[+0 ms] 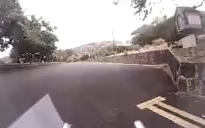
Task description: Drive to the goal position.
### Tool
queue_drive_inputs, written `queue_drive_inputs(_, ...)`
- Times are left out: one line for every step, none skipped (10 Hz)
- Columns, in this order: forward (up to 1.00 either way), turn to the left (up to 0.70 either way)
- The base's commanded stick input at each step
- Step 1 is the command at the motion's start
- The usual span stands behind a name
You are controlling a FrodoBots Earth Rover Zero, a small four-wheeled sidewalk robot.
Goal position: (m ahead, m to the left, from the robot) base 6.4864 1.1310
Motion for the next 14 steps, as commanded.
queue_drive_inputs(1.00, 0.00)
queue_drive_inputs(1.00, -0.31)
queue_drive_inputs(1.00, -0.31)
queue_drive_inputs(1.00, -0.31)
queue_drive_inputs(1.00, -0.31)
queue_drive_inputs(1.00, -0.31)
queue_drive_inputs(1.00, -0.31)
queue_drive_inputs(1.00, -0.31)
queue_drive_inputs(1.00, -0.31)
queue_drive_inputs(1.00, -0.31)
queue_drive_inputs(1.00, -0.31)
queue_drive_inputs(1.00, 0.00)
queue_drive_inputs(1.00, 0.00)
queue_drive_inputs(1.00, 0.00)
